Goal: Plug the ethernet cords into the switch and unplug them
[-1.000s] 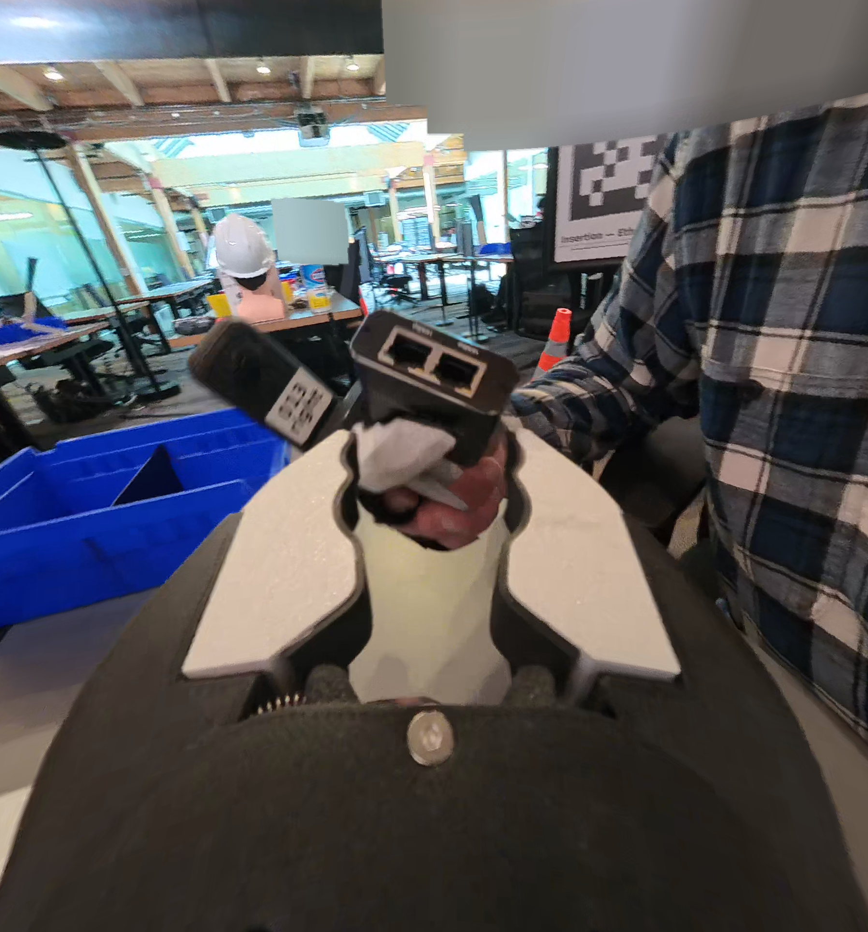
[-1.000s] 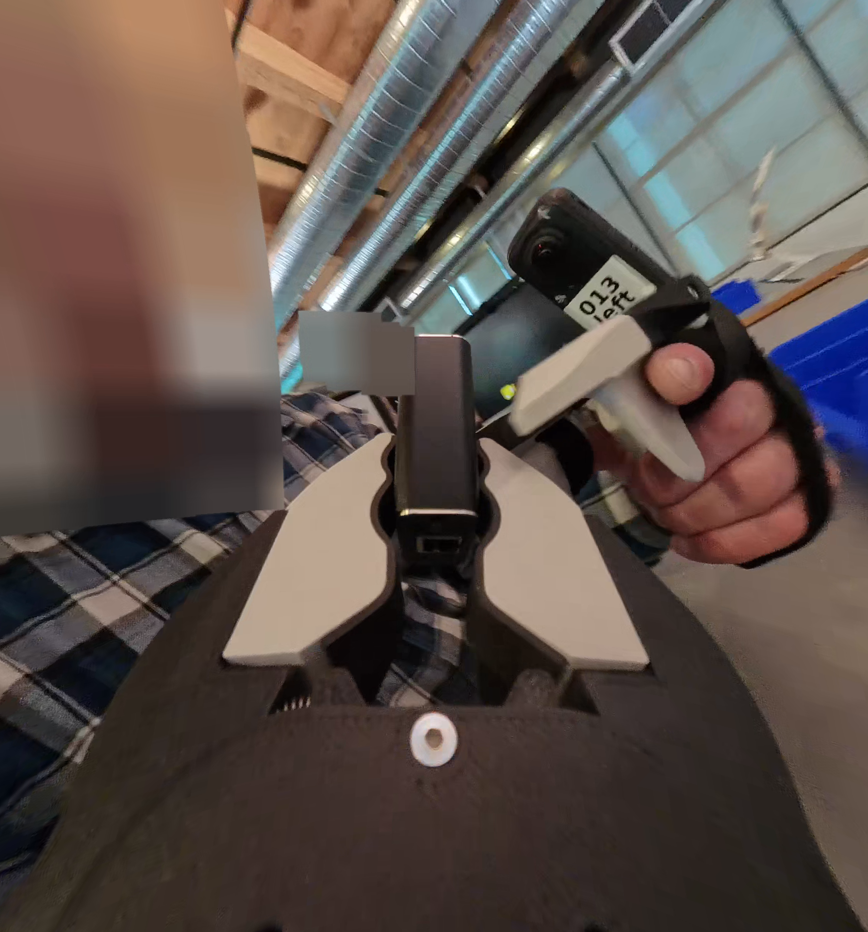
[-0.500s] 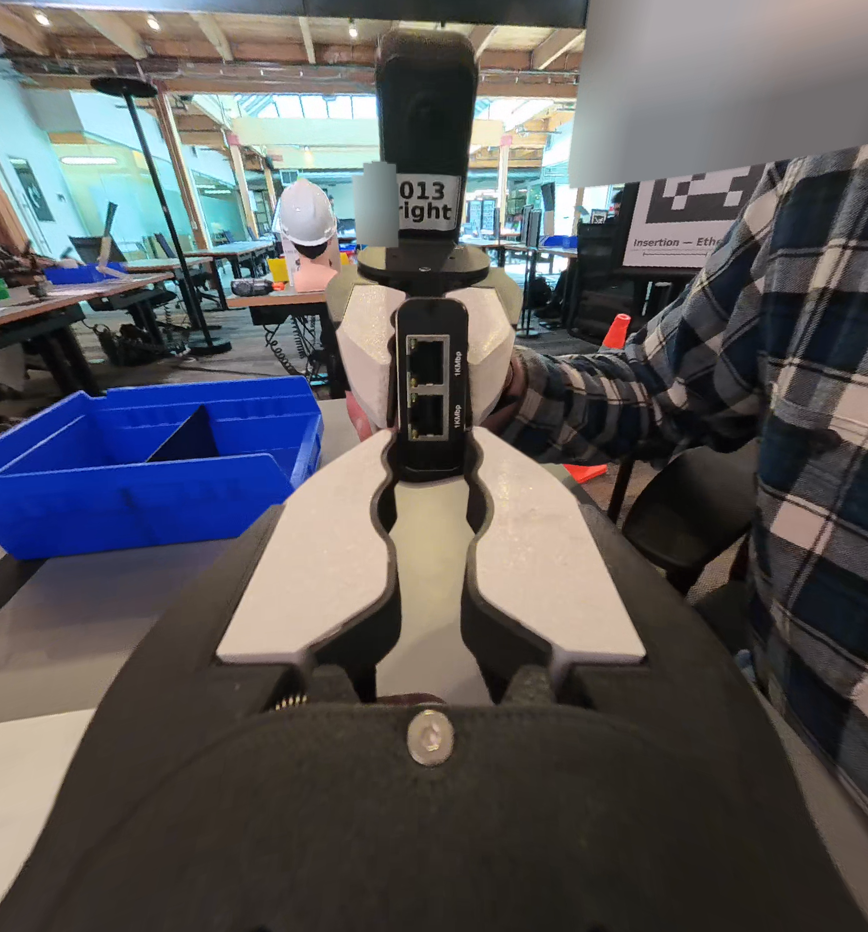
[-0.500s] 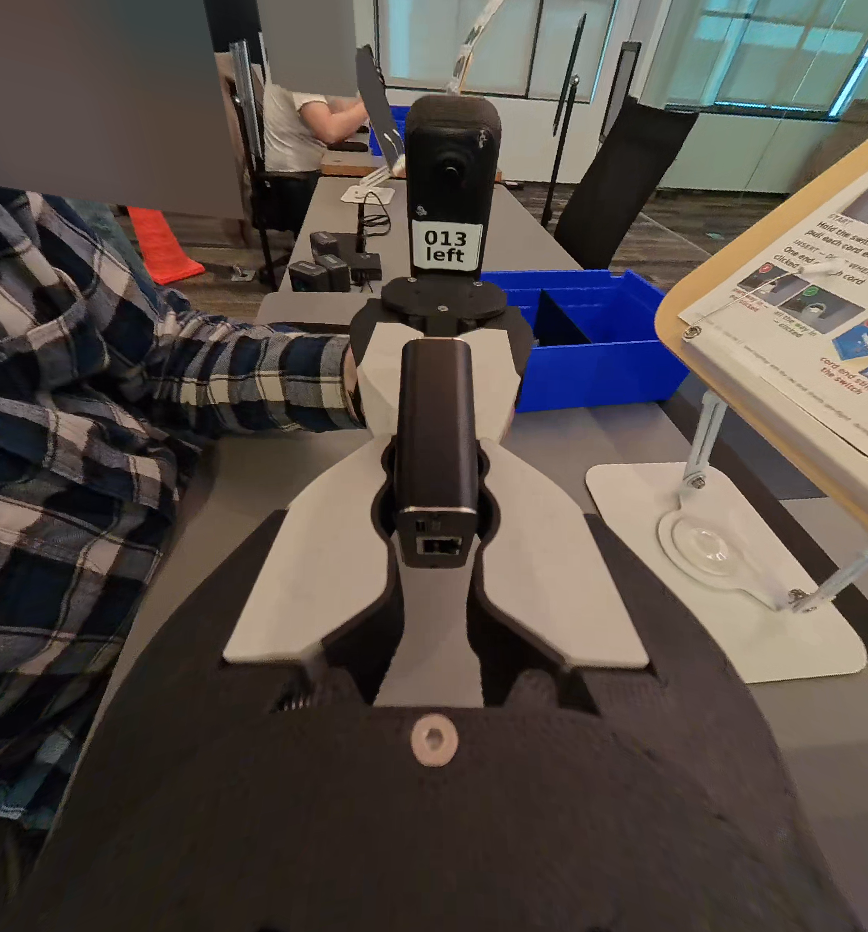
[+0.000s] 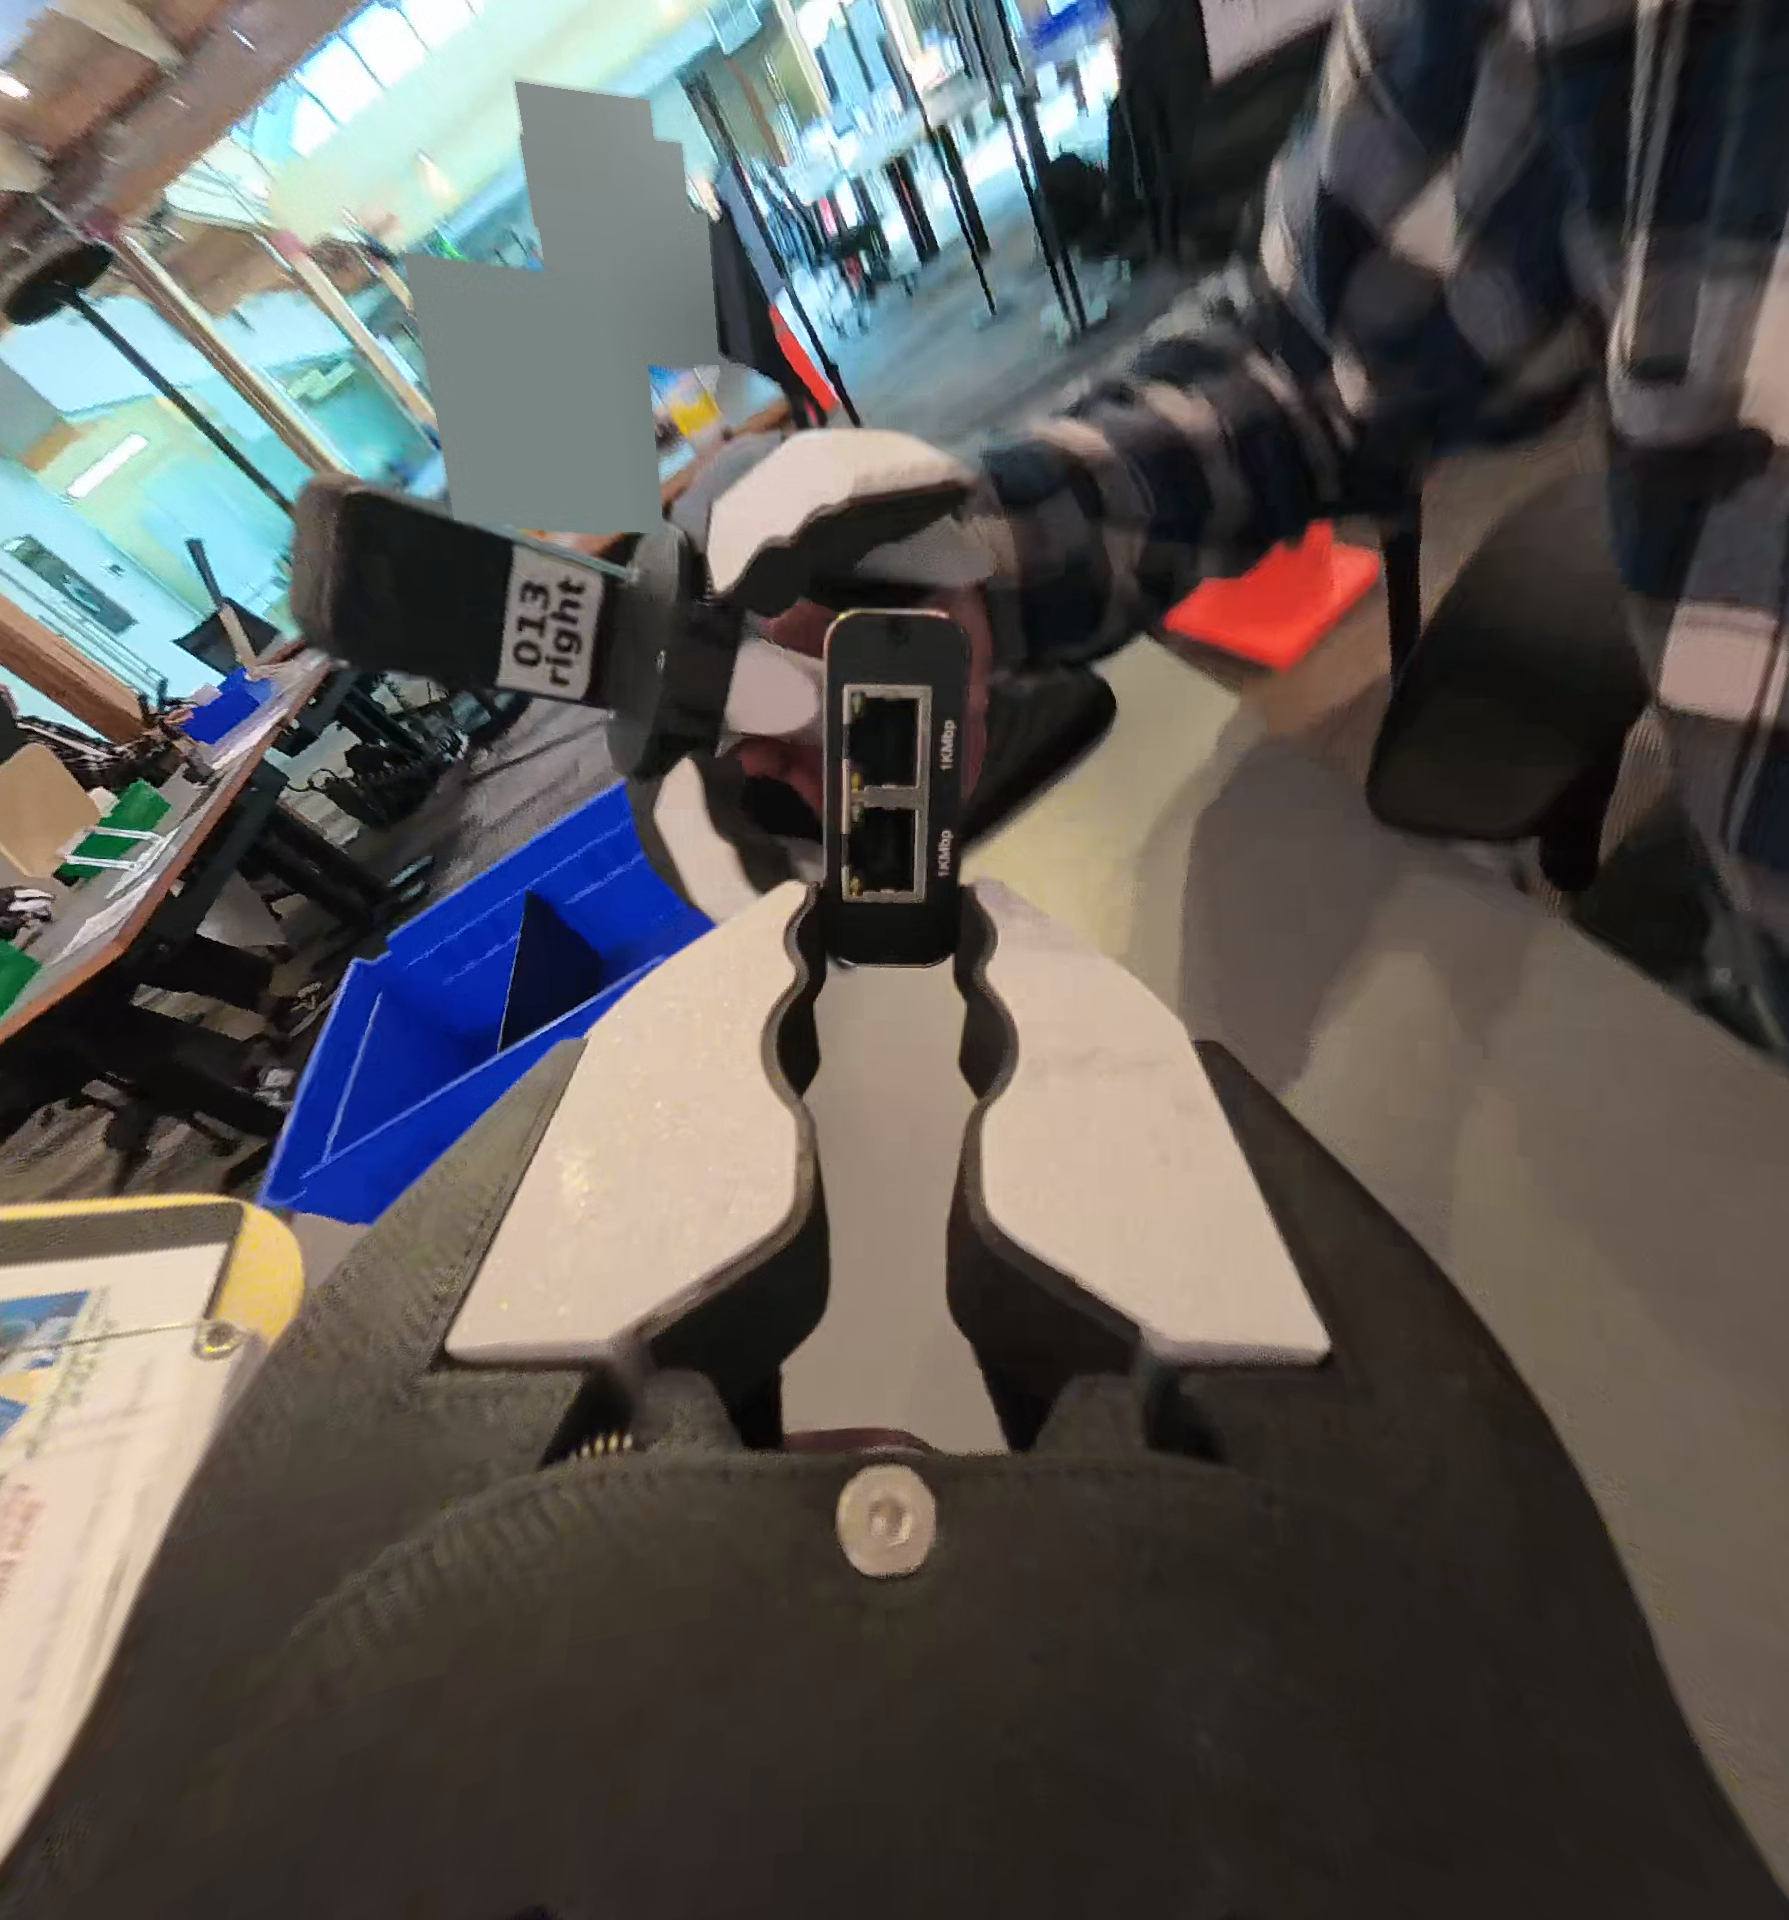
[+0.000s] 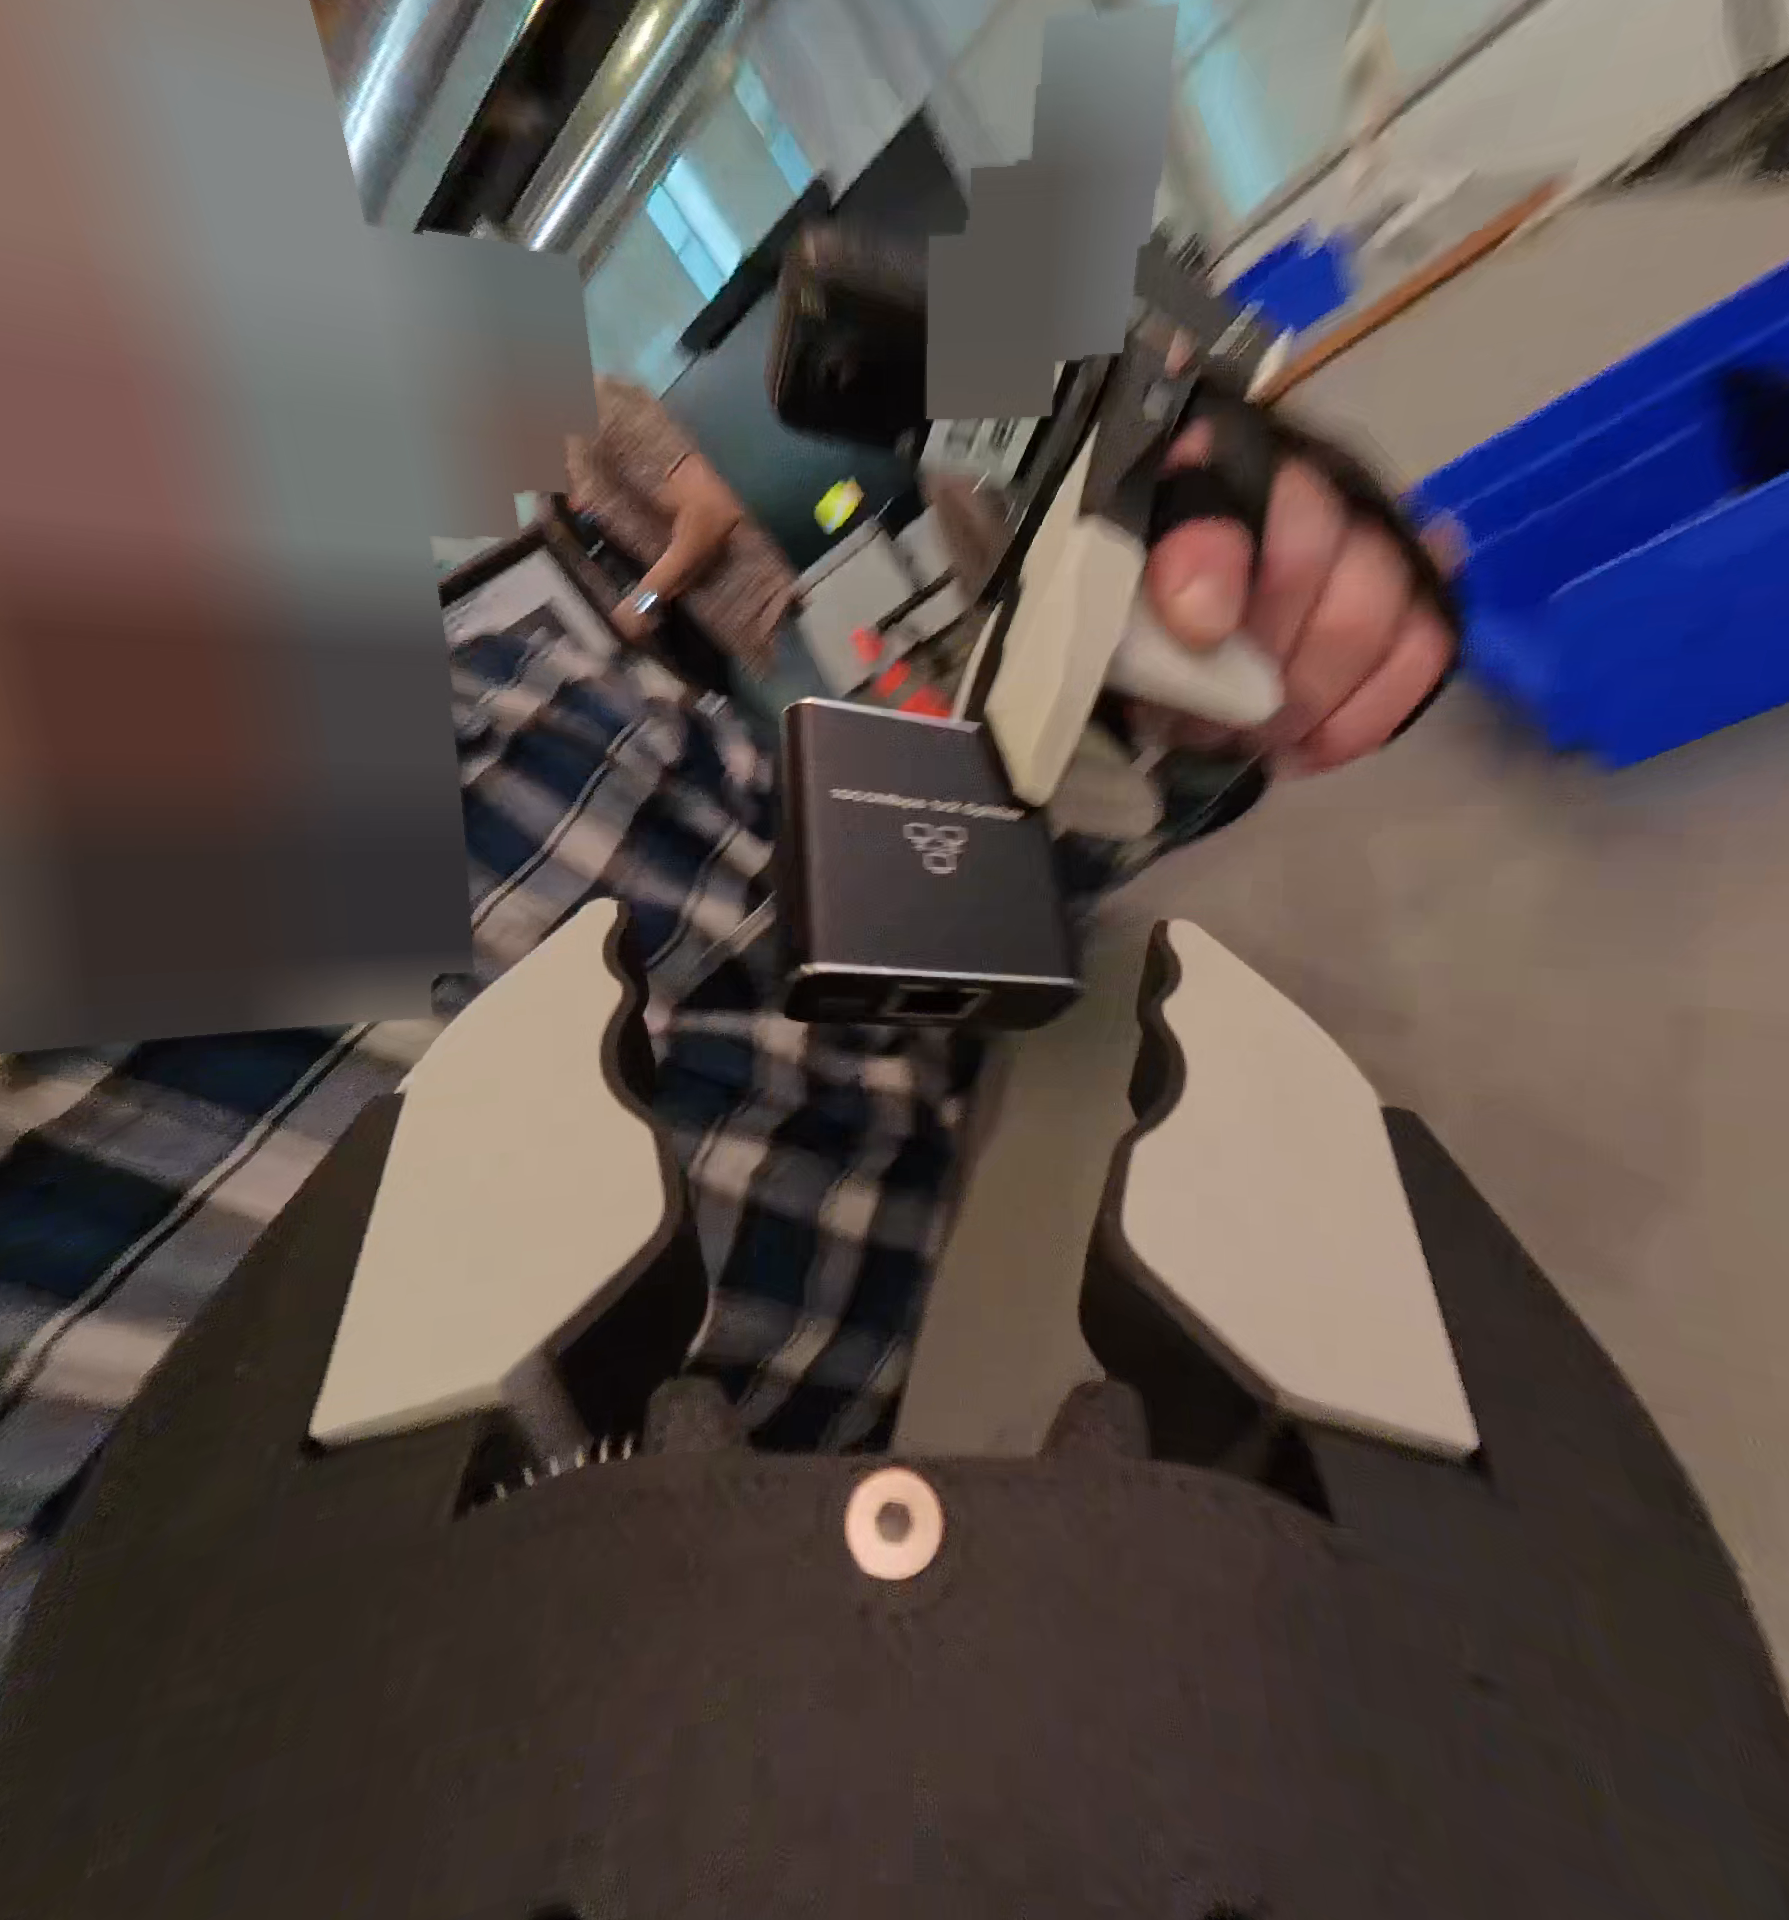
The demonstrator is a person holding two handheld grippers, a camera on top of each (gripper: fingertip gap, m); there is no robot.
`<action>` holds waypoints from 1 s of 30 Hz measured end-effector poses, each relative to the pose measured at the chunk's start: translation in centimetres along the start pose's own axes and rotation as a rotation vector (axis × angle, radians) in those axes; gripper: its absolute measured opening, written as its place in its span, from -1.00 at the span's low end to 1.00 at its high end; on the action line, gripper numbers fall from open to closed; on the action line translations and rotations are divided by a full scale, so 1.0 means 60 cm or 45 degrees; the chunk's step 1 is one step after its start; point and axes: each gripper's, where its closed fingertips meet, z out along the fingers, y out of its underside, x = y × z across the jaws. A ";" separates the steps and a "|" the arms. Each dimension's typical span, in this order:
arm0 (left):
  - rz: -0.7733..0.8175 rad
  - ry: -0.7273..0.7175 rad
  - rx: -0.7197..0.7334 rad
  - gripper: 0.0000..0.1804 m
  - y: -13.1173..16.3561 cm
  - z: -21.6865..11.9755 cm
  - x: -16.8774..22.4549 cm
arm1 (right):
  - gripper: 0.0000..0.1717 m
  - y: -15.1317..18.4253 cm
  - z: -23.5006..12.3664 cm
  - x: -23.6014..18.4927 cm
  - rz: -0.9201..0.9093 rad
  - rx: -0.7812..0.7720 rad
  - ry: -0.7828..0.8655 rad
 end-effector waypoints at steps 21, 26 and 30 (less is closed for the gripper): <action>0.048 0.364 -0.127 -0.74 0.024 0.044 0.051 | -0.09 0.154 0.049 0.003 -0.068 -0.918 -0.141; -0.043 0.109 -0.254 -0.24 0.030 -0.017 0.012 | -0.05 0.144 0.030 0.028 -0.081 -0.879 -0.031; -0.060 -0.160 -0.593 -0.33 0.065 -0.179 -0.015 | -0.08 0.155 0.013 0.060 -0.103 -0.893 0.094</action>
